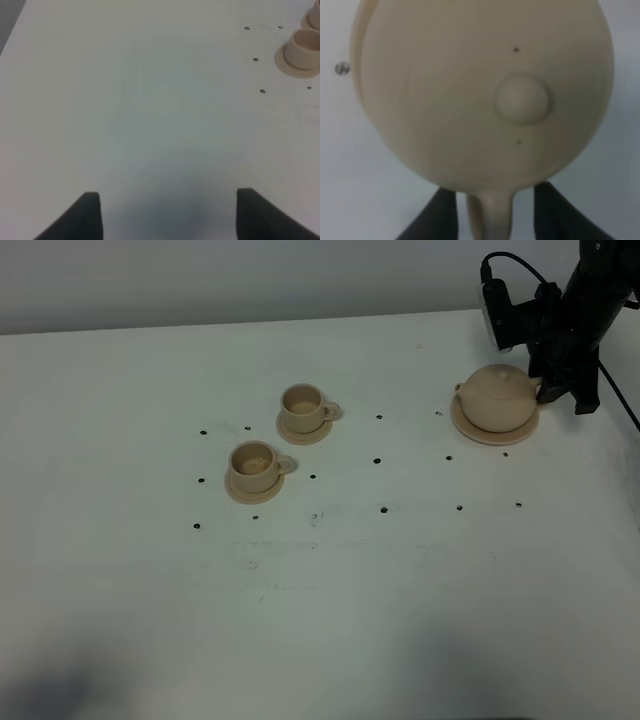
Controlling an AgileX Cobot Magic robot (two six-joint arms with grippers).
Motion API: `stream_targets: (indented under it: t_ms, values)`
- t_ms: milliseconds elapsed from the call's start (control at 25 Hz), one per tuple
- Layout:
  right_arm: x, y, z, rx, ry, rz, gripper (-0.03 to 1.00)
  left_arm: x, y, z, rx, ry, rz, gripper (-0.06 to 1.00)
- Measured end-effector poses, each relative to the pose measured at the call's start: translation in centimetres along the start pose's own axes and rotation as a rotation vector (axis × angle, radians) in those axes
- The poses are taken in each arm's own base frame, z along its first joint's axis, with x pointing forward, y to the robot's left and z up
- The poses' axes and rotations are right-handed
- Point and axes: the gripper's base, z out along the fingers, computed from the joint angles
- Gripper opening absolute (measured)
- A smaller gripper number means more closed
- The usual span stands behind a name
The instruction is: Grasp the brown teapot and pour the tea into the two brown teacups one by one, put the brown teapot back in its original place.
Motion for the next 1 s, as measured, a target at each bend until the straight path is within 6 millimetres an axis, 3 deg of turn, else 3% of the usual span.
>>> stream_targets:
  t_ms: [280, 600, 1000]
  values:
    - [0.03, -0.01, 0.00, 0.001, 0.004, -0.003, 0.31, 0.00, 0.00, 0.00, 0.000, 0.000, 0.000, 0.59]
    - [0.07, -0.04, -0.02, 0.004, 0.008, -0.003, 0.09, 0.00, 0.00, 0.00, 0.000, 0.000, 0.000, 0.59]
    - [0.05, -0.01, -0.28, -0.012, 0.007, 0.005, 0.09, 0.00, 0.00, 0.00, 0.000, 0.000, 0.000, 0.59]
